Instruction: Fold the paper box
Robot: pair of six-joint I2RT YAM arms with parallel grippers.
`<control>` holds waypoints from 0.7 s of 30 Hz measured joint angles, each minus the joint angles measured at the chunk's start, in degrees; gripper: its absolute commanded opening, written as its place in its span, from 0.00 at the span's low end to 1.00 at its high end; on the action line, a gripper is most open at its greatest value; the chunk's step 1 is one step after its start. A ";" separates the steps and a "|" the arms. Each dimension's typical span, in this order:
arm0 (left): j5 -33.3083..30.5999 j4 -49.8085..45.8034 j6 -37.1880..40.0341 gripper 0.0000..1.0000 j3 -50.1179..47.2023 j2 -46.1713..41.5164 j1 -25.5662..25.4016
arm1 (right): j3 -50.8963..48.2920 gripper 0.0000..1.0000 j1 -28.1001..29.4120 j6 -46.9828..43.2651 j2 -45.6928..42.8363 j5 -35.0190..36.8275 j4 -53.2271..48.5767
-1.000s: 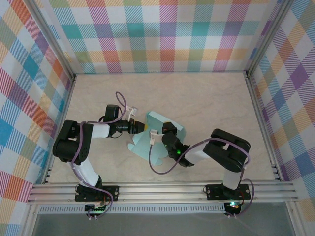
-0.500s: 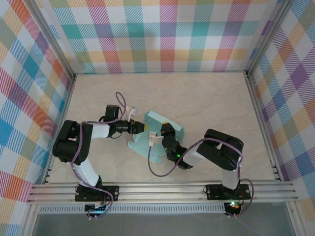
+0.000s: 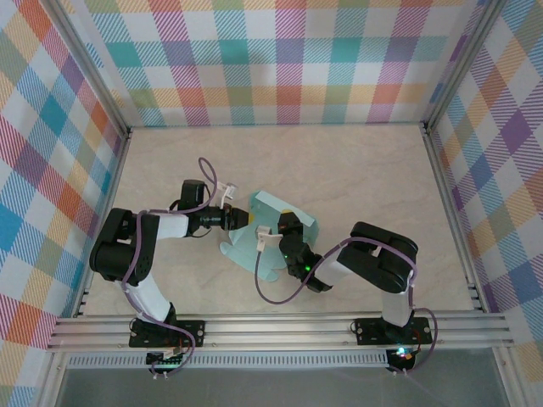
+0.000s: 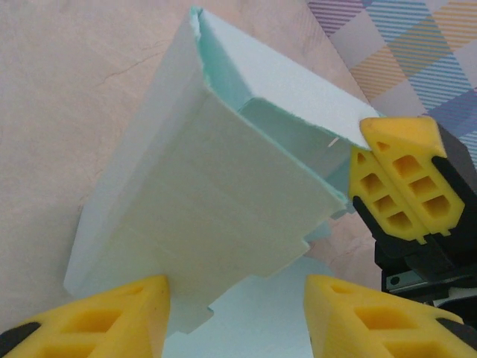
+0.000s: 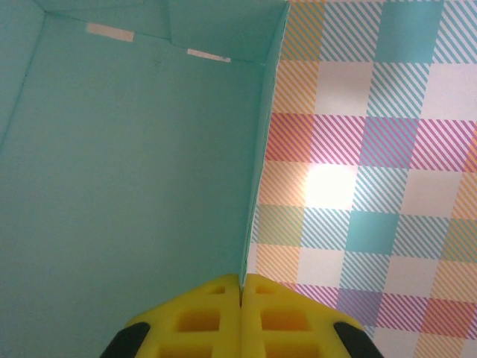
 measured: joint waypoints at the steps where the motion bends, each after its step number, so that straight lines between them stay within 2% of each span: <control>1: 0.07 0.37 -0.22 0.53 0.00 0.00 0.00 | 0.02 0.00 0.00 0.26 0.00 0.02 -0.04; 7: -1.62 0.83 0.26 0.58 -0.28 -0.42 -0.11 | 0.48 0.00 0.00 1.64 -0.17 0.44 -1.33; 14: -7.34 4.11 -0.20 0.64 -5.20 -7.67 0.11 | 0.20 0.00 -0.02 3.45 -1.44 0.42 -3.32; 19: -12.98 5.51 -1.44 0.68 -5.27 -12.61 0.85 | -1.22 0.00 -0.02 -0.74 1.07 0.46 3.96; 21: -16.24 5.68 -2.67 0.78 -5.46 -15.26 1.57 | -1.31 0.00 -0.02 -2.47 2.45 0.81 7.04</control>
